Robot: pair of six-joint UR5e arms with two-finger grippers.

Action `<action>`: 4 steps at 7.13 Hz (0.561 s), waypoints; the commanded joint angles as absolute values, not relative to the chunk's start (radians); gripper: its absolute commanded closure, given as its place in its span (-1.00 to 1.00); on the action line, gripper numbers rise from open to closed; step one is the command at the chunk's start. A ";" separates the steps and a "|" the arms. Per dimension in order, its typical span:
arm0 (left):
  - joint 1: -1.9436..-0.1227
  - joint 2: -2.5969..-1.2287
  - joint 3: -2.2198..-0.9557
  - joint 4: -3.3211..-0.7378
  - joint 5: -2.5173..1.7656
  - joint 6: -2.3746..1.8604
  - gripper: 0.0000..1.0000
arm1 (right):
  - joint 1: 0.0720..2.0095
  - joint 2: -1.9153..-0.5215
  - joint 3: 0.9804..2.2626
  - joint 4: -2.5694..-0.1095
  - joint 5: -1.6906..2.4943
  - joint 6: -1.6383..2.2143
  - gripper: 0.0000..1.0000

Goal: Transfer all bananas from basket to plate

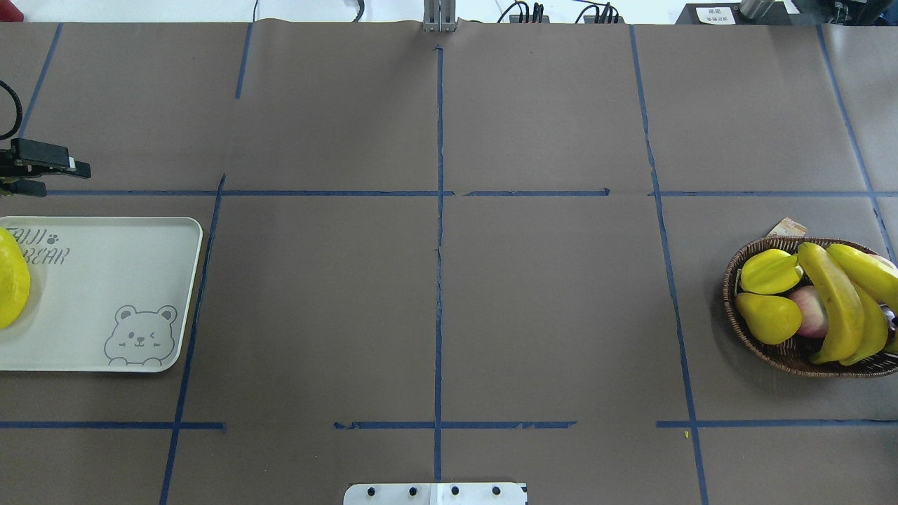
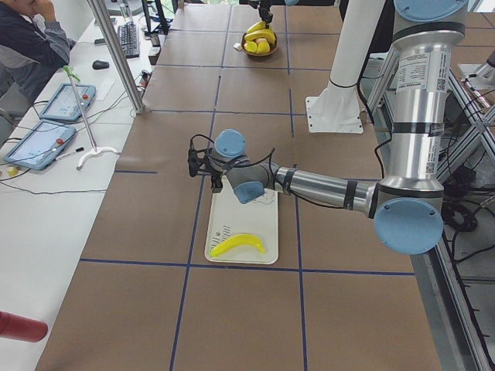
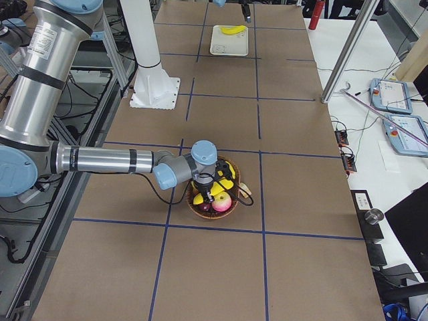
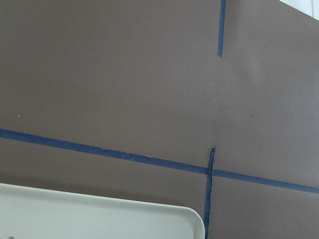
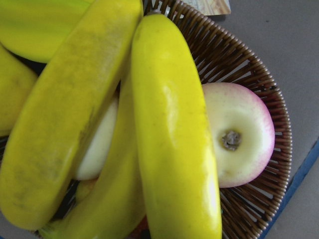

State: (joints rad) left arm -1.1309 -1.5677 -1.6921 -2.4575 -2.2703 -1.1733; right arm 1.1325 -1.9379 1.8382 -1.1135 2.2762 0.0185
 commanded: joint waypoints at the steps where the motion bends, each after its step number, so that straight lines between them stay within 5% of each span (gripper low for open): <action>1: -1.126 -1.568 -1.692 -2.457 -2.270 -1.175 -0.99 | 1.158 -1.945 1.841 -1.114 2.276 0.017 0.93; 4: -1.120 -1.568 -1.697 -2.457 -2.270 -1.180 -0.99 | 1.216 -1.941 1.876 -1.140 2.275 0.023 1.00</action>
State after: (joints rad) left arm -1.1208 -1.5677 -1.6939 -2.4574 -2.2703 -1.1768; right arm 1.1945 -1.9423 1.8566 -1.1262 2.2741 0.0198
